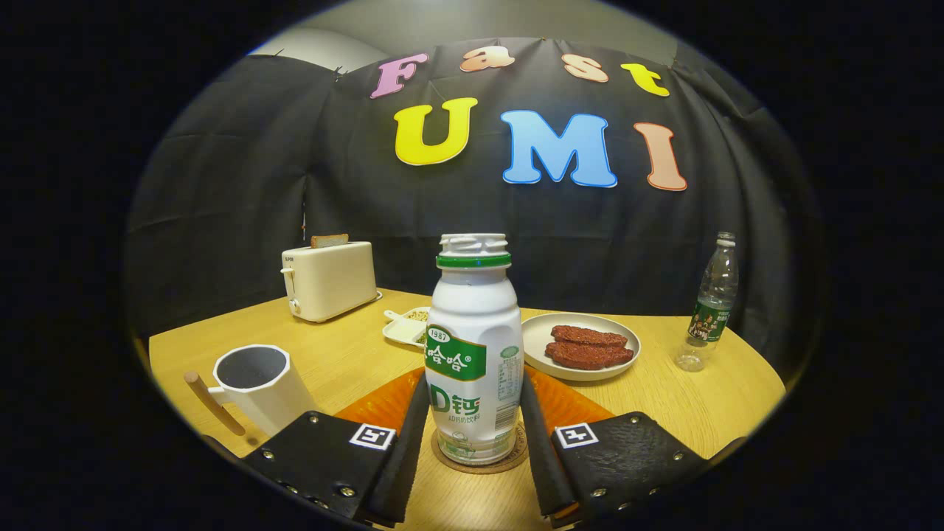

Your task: Take the bottle from table, then pour the juice into the cup, finally place the bottle on the coaster

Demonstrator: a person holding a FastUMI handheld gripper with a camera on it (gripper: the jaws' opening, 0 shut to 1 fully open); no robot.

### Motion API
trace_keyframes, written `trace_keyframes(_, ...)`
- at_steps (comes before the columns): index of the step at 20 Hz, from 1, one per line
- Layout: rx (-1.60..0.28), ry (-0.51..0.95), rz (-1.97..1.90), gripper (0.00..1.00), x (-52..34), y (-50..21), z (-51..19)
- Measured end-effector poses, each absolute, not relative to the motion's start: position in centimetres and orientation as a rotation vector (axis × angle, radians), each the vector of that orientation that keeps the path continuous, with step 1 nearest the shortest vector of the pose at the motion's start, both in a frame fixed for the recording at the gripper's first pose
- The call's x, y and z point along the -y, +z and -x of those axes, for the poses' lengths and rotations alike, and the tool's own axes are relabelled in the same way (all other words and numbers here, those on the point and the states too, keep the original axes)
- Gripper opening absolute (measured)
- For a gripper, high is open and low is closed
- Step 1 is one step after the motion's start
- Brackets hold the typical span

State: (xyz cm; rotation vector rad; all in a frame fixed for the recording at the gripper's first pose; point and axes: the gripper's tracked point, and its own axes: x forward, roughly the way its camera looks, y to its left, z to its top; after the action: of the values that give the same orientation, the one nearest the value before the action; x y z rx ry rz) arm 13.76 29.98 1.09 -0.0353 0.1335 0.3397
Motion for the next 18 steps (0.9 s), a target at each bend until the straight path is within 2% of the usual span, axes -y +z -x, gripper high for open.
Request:
trace_keyframes(15,-0.038,0.332,0.019,0.64,-29.97,0.75,-13.43)
trace_keyframes(18,-0.042,0.329,0.026,0.67,-30.02,0.76,-13.43)
